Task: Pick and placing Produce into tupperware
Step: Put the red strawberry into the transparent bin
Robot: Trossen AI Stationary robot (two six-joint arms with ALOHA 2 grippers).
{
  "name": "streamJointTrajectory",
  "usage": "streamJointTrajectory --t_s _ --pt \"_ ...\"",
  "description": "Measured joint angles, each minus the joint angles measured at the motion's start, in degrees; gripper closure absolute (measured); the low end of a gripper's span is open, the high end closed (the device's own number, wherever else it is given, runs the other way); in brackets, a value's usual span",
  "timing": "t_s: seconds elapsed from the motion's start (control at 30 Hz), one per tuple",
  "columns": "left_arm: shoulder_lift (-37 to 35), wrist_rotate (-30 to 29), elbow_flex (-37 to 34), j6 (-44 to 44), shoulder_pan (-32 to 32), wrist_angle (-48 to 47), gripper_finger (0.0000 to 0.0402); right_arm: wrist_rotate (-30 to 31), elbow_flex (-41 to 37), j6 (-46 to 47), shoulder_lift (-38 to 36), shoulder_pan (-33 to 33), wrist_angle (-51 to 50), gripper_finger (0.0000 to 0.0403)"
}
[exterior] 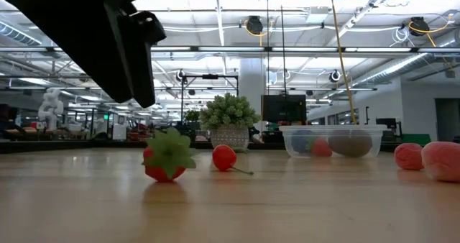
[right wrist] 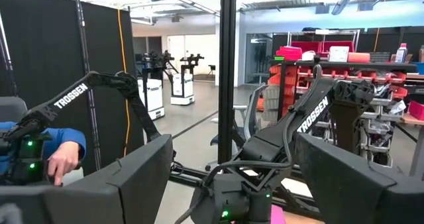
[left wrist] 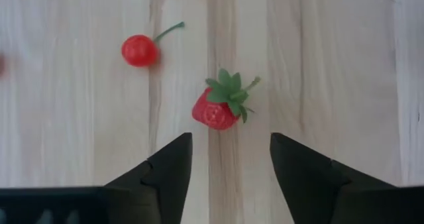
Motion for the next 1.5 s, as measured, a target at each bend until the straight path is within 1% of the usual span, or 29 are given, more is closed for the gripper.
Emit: streamJointTrajectory --t_s 0.17,0.33,0.4,0.5,0.7,0.87,1.0,1.13,1.2,1.3,1.5 --pt "0.0 -0.11 -0.02 2.42 0.01 -0.04 0.0161 0.0 0.0 0.02 0.0 0.0 -0.01 0.0092" --pt "0.0 -1.69 -0.02 -0.71 0.88 -0.04 0.0144 0.0 0.0 0.02 0.0 0.0 0.02 0.0092" --pt "0.0 -2.03 -0.02 0.29 1.0 -0.04 0.0141 0.0 0.0 0.02 0.0 0.0 0.01 0.0092" --pt "0.02 -2.36 -0.62 4.7 0.61 0.2 0.014 0.0 0.0 0.43 0.0 0.0 0.03 0.0092" --pt "0.09 -2.81 -4.39 11.96 -0.21 -0.14 0.014 0.0 0.0 1.73 0.0 0.0 0.03 0.0092" --pt "0.11 -2.91 -4.66 19.26 -0.5 0.0 0.014 0.0 0.0 1.73 0.0 0.0 0.39 0.0092" --pt "0.11 -3.5 -4.66 27.23 -0.38 -0.07 0.014 0.0 0.0 2.14 0.0 0.0 0.9 0.0092" --pt "0.11 -6.65 -4.66 36.15 0.23 -0.05 0.014 0.02 0.0 4.21 0.0 -0.02 1.62 0.0092" --pt "0.11 -7.24 -4.66 40.63 0.59 0.32 0.014 0.02 0.0 5.22 0.0 -0.02 1.82 0.0092" --pt "0.1 -6.79 -4.66 46.22 1.37 1.38 0.014 0.25 0.0 6.01 0.0 -0.02 1.82 0.0092" --pt "0.1 -3.37 -4.63 51.75 1.79 5.03 0.014 0.28 0.0 6.86 0.0 -0.02 2.79 0.0092"
